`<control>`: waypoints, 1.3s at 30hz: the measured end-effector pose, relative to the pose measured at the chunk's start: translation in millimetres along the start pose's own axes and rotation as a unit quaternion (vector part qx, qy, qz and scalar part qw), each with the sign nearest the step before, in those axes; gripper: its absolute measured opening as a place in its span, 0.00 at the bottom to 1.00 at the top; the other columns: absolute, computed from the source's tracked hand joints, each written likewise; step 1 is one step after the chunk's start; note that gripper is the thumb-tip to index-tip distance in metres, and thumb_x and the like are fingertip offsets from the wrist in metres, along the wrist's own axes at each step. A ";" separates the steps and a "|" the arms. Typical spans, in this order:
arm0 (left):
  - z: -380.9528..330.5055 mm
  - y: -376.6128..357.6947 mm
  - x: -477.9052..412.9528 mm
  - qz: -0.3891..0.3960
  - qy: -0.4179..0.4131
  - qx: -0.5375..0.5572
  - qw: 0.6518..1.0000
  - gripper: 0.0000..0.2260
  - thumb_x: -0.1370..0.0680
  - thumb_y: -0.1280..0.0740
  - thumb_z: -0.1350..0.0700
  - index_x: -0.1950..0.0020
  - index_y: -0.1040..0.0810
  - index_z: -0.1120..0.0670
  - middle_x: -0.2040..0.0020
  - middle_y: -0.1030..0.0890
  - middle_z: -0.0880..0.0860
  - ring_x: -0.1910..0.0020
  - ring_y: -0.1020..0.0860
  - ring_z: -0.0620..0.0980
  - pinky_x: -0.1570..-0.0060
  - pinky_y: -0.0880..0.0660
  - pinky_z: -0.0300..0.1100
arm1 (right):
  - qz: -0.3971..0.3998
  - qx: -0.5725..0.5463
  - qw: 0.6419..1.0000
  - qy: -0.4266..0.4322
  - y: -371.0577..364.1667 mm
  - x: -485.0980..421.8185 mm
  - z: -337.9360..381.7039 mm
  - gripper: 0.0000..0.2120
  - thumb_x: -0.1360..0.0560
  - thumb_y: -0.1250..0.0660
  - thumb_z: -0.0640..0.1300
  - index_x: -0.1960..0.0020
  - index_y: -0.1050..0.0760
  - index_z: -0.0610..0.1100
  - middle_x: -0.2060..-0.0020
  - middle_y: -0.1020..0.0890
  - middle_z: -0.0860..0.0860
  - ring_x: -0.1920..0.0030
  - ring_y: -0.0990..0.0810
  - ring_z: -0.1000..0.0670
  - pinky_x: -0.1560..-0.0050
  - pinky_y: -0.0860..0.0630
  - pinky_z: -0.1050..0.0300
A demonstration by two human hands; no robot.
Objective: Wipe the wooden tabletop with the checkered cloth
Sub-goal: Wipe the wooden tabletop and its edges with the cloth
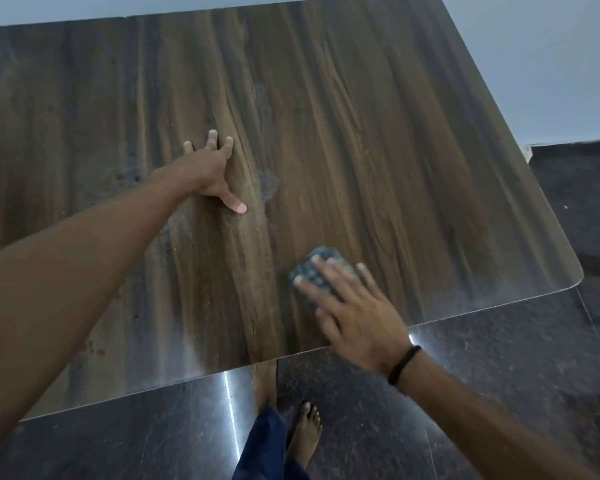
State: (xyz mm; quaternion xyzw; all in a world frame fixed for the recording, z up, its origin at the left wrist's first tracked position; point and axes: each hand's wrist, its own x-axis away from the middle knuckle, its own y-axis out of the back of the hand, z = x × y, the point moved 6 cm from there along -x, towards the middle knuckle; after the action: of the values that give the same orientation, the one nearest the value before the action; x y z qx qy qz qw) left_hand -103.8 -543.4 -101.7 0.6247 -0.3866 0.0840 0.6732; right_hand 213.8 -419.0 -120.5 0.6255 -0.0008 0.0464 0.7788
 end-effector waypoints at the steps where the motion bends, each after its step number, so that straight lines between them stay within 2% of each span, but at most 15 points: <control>1: 0.4 -0.1 0.8 -0.003 0.001 -0.001 1.000 0.65 0.41 0.21 0.37 0.21 0.65 0.47 0.21 0.67 0.50 0.24 0.61 0.69 0.28 0.47 0.67 | -0.018 -0.008 0.997 -0.080 5.4 -1.0 -19.4 0.27 0.17 0.49 0.53 0.18 0.47 0.59 0.18 0.48 0.51 0.19 0.49 0.49 0.20 0.51 0.38; 3: 2.0 -1.2 0.2 -0.004 0.003 -0.004 1.000 0.65 0.40 0.21 0.37 0.20 0.65 0.47 0.21 0.66 0.50 0.24 0.60 0.68 0.28 0.47 0.66 | -0.032 -0.033 0.978 -0.202 6.4 4.7 -26.8 0.28 0.17 0.50 0.53 0.18 0.48 0.57 0.18 0.48 0.49 0.18 0.50 0.47 0.21 0.51 0.37; 7: 1.3 -0.4 -1.1 -0.010 -0.002 -0.007 1.000 0.65 0.41 0.21 0.36 0.20 0.65 0.46 0.20 0.66 0.50 0.24 0.60 0.69 0.28 0.47 0.67 | -0.012 0.003 1.000 -0.008 -4.1 24.0 11.1 0.28 0.18 0.47 0.52 0.18 0.47 0.58 0.18 0.47 0.50 0.19 0.50 0.49 0.21 0.51 0.39; 11: 3.1 -1.3 -1.0 -0.005 0.002 -0.003 1.000 0.65 0.41 0.21 0.36 0.21 0.65 0.46 0.21 0.66 0.51 0.24 0.60 0.69 0.28 0.47 0.67 | -0.056 -0.036 0.969 -0.239 6.2 19.9 -30.1 0.28 0.18 0.49 0.53 0.18 0.46 0.56 0.18 0.48 0.48 0.19 0.51 0.47 0.21 0.49 0.35; 15: 1.9 -0.7 -1.8 -0.014 -0.006 -0.008 1.000 0.65 0.41 0.21 0.36 0.20 0.64 0.47 0.20 0.65 0.51 0.24 0.59 0.69 0.28 0.47 0.66 | 0.000 -0.012 1.000 0.008 -10.8 21.5 35.0 0.27 0.17 0.48 0.53 0.18 0.47 0.58 0.18 0.47 0.49 0.18 0.50 0.48 0.21 0.50 0.38; 19: 3.9 -0.7 -1.2 -0.014 -0.004 -0.011 1.000 0.66 0.42 0.21 0.35 0.20 0.64 0.47 0.20 0.65 0.51 0.24 0.59 0.70 0.29 0.46 0.67 | -0.041 -0.050 0.976 -0.209 4.2 -24.9 -11.6 0.27 0.17 0.48 0.52 0.18 0.47 0.57 0.18 0.46 0.48 0.19 0.49 0.45 0.21 0.49 0.34; 20: 3.9 -0.8 -1.5 -0.014 -0.004 -0.011 1.000 0.66 0.42 0.21 0.35 0.20 0.64 0.47 0.20 0.65 0.51 0.24 0.59 0.70 0.29 0.45 0.67 | -0.024 -0.042 0.982 -0.184 -1.4 -25.9 5.9 0.28 0.17 0.48 0.52 0.18 0.47 0.57 0.18 0.47 0.47 0.18 0.50 0.45 0.21 0.50 0.34; 23: 3.4 -0.5 -0.2 -0.016 -0.007 -0.012 1.000 0.66 0.42 0.21 0.34 0.20 0.64 0.46 0.20 0.65 0.51 0.24 0.59 0.70 0.29 0.45 0.67 | 0.033 -0.023 0.997 0.071 -12.7 -9.5 56.6 0.27 0.16 0.49 0.53 0.18 0.49 0.59 0.18 0.47 0.49 0.18 0.52 0.48 0.20 0.54 0.39; 24: 2.7 0.1 1.1 -0.018 -0.008 -0.012 1.000 0.66 0.42 0.22 0.34 0.20 0.64 0.47 0.20 0.65 0.51 0.24 0.59 0.70 0.29 0.45 0.66 | 0.030 -0.022 0.997 0.068 -6.4 -17.3 43.0 0.27 0.16 0.49 0.54 0.18 0.49 0.60 0.18 0.47 0.50 0.18 0.51 0.48 0.20 0.53 0.38; 27: 1.0 0.5 2.4 -0.012 -0.012 -0.005 1.000 0.66 0.41 0.21 0.35 0.20 0.64 0.47 0.20 0.65 0.52 0.24 0.59 0.70 0.29 0.46 0.66 | -0.023 -0.052 0.985 -0.164 9.8 -42.7 -1.1 0.27 0.17 0.50 0.54 0.18 0.47 0.57 0.18 0.47 0.48 0.19 0.50 0.46 0.21 0.50 0.35; 28: 1.6 0.5 2.5 -0.012 -0.013 0.000 1.000 0.66 0.42 0.21 0.35 0.20 0.64 0.47 0.20 0.65 0.51 0.24 0.59 0.69 0.29 0.46 0.66 | -0.016 -0.051 0.984 -0.169 4.6 -39.6 8.4 0.27 0.17 0.50 0.54 0.18 0.47 0.56 0.18 0.48 0.47 0.18 0.51 0.46 0.21 0.51 0.36; 31: 5.3 -0.5 1.9 -0.013 -0.015 0.000 1.000 0.66 0.42 0.21 0.35 0.20 0.64 0.47 0.20 0.66 0.51 0.23 0.59 0.69 0.30 0.45 0.67 | 0.033 -0.022 0.997 0.058 -12.6 -8.8 63.8 0.27 0.16 0.49 0.54 0.18 0.48 0.58 0.18 0.48 0.49 0.19 0.53 0.49 0.20 0.54 0.40; 32: 4.5 -1.3 1.7 -0.012 -0.017 -0.001 1.000 0.66 0.41 0.21 0.35 0.20 0.64 0.47 0.20 0.66 0.51 0.24 0.60 0.69 0.30 0.45 0.67 | 0.039 -0.025 0.996 0.076 -7.9 -13.1 54.4 0.27 0.16 0.49 0.54 0.18 0.48 0.59 0.18 0.48 0.51 0.19 0.53 0.50 0.20 0.54 0.40; 36: 5.6 7.6 -6.0 -0.010 -0.026 -0.013 1.000 0.63 0.39 0.22 0.36 0.20 0.63 0.48 0.20 0.65 0.53 0.24 0.58 0.70 0.29 0.46 0.67 | -0.013 -0.052 0.986 -0.158 9.2 -68.3 2.2 0.27 0.17 0.50 0.55 0.18 0.47 0.57 0.18 0.48 0.48 0.18 0.51 0.46 0.22 0.48 0.35; 39: 32.8 23.6 -24.4 -0.020 -0.001 -0.017 1.000 0.66 0.43 0.21 0.35 0.20 0.63 0.45 0.21 0.65 0.54 0.24 0.57 0.71 0.28 0.47 0.67 | 0.004 -0.029 0.999 0.015 -7.7 -54.2 52.2 0.27 0.17 0.48 0.54 0.19 0.45 0.57 0.18 0.47 0.48 0.19 0.50 0.47 0.20 0.50 0.38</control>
State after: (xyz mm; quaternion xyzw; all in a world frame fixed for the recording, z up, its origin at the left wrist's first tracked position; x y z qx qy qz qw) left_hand -148.2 -559.2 -101.3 0.6205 -0.3761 0.0635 0.6852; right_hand 163.4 -475.4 -119.8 0.6022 0.0072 0.0591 0.7961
